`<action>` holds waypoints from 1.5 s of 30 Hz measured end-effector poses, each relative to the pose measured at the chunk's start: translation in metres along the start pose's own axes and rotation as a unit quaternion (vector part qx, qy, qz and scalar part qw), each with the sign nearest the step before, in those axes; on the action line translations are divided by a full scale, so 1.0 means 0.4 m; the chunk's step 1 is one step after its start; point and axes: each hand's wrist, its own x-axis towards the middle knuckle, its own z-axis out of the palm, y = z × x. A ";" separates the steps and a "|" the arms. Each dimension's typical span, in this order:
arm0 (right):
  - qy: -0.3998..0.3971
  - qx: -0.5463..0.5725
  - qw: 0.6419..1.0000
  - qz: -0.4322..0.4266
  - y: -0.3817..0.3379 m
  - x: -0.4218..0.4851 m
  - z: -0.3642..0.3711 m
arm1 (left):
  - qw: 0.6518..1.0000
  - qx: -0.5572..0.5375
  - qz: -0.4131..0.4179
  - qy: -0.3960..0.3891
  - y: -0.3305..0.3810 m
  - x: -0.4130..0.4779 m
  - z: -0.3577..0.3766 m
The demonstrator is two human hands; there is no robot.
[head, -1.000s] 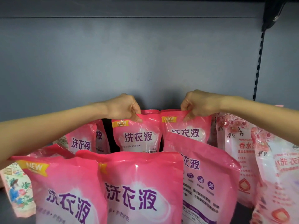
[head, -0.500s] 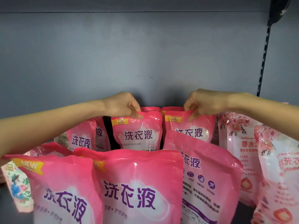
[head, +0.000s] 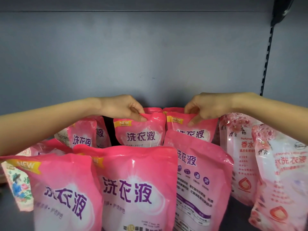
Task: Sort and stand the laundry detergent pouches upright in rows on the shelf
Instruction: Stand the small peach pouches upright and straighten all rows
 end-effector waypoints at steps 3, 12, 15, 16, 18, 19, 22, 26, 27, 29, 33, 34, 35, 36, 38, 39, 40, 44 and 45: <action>0.007 -0.013 1.000 -0.011 -0.014 -0.009 -0.002 | 0.999 0.025 -0.014 -0.028 -0.003 -0.028 -0.022; 0.115 -0.075 0.988 -0.073 -0.072 -0.065 -0.010 | 0.971 0.226 -0.058 0.055 0.057 -0.178 -0.077; 0.145 -0.094 0.981 -0.086 -0.089 -0.098 -0.001 | 0.963 0.245 -0.075 0.088 0.082 -0.236 -0.057; 0.156 -0.103 0.978 -0.089 -0.094 -0.109 0.000 | 0.960 0.251 -0.081 0.093 0.089 -0.253 -0.049; 0.171 -0.113 0.975 -0.091 -0.105 -0.131 -0.001 | 0.951 0.280 -0.083 0.102 0.098 -0.281 -0.039; 0.174 -0.113 0.974 -0.090 -0.112 -0.142 -0.001 | 0.947 0.292 -0.081 0.104 0.102 -0.293 -0.037; 0.190 -0.092 0.974 -0.088 -0.134 -0.175 -0.003 | 0.946 0.295 -0.066 0.117 0.122 -0.328 -0.040; 0.205 -0.039 0.976 -0.065 -0.182 -0.233 -0.013 | 0.952 0.280 -0.037 0.120 0.156 -0.373 -0.035; 0.205 -0.020 0.977 -0.062 -0.197 -0.249 -0.017 | 0.952 0.282 -0.025 0.120 0.164 -0.385 -0.033; 0.201 0.011 0.978 -0.055 -0.230 -0.277 -0.022 | 0.954 0.279 -0.014 0.111 0.179 -0.411 -0.028; 0.189 0.028 0.981 -0.039 -0.295 -0.322 -0.020 | 0.964 0.249 -0.007 0.089 0.205 -0.457 -0.002; 0.183 0.026 0.982 -0.033 -0.307 -0.329 -0.018 | 0.966 0.245 -0.004 0.081 0.212 -0.463 0.003; 0.176 0.018 0.984 -0.023 -0.317 -0.333 -0.015 | 0.968 0.241 -0.001 0.073 0.219 -0.466 0.006; 0.163 0.004 0.987 -0.011 -0.323 -0.335 -0.012 | 0.970 0.235 0.002 0.064 0.227 -0.466 0.008; 0.126 -0.027 0.992 0.012 -0.331 -0.337 -0.011 | 0.974 0.221 0.013 0.050 0.238 -0.456 0.007; 0.106 -0.036 0.993 0.023 -0.334 -0.337 -0.012 | 0.976 0.211 0.022 0.043 0.242 -0.447 0.005; 0.086 -0.041 0.995 0.034 -0.337 -0.337 -0.013 | 0.979 0.200 0.029 0.034 0.245 -0.437 0.003; 0.057 -0.056 0.995 0.065 -0.327 -0.315 -0.011 | 0.986 0.163 0.034 0.010 0.250 -0.393 0.000; 0.059 -0.050 0.994 0.072 -0.322 -0.307 -0.006 | 0.987 0.154 0.032 0.007 0.247 -0.381 0.001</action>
